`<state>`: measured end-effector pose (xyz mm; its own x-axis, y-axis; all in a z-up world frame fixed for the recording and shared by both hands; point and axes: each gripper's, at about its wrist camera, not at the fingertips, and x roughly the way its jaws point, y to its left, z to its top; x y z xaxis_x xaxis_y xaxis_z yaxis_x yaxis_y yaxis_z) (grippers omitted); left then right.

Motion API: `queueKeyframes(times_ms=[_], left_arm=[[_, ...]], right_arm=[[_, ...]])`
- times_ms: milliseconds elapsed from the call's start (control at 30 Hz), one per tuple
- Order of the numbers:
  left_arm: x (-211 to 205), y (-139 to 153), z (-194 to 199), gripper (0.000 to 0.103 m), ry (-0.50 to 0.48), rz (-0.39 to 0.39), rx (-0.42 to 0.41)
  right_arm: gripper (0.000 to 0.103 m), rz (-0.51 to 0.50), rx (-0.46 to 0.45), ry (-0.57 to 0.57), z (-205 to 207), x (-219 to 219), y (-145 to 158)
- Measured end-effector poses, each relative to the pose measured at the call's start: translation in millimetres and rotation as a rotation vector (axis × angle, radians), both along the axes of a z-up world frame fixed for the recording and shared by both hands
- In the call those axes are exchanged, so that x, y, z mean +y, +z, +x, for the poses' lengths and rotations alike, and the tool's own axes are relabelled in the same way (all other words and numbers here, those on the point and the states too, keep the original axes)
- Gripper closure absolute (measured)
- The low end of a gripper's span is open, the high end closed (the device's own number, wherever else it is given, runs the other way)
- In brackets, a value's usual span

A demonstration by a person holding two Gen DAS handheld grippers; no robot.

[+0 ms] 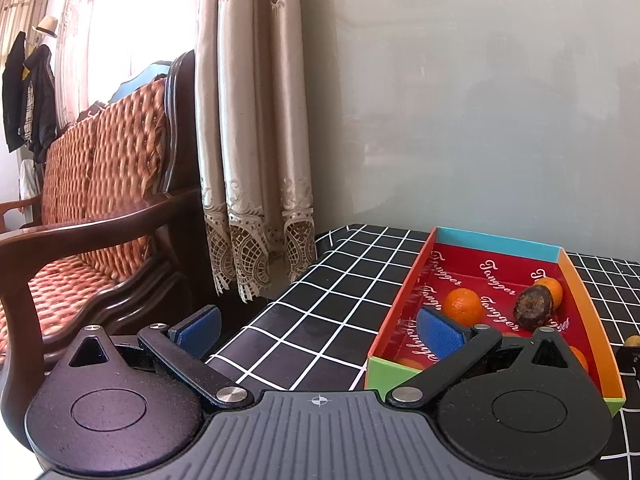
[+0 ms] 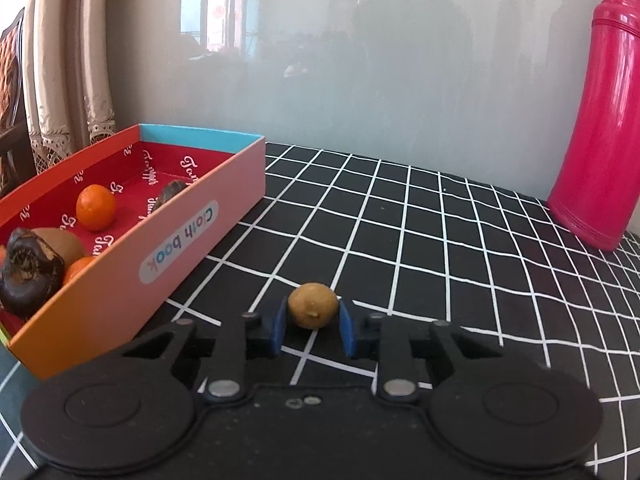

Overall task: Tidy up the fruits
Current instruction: 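Carry the tan fruit over the box with the right gripper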

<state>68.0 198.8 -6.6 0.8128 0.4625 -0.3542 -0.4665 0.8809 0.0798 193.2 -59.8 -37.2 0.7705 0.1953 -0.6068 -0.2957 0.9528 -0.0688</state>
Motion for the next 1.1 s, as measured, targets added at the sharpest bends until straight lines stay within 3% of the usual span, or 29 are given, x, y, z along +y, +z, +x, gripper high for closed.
queueKeyframes(times_ms=[1100], left_arm=[[-23, 2, -5, 0.0, -0.03, 0.007, 0.004]], right_arm=[[0.077, 0.06, -0.126, 0.018, -47, -9, 65]])
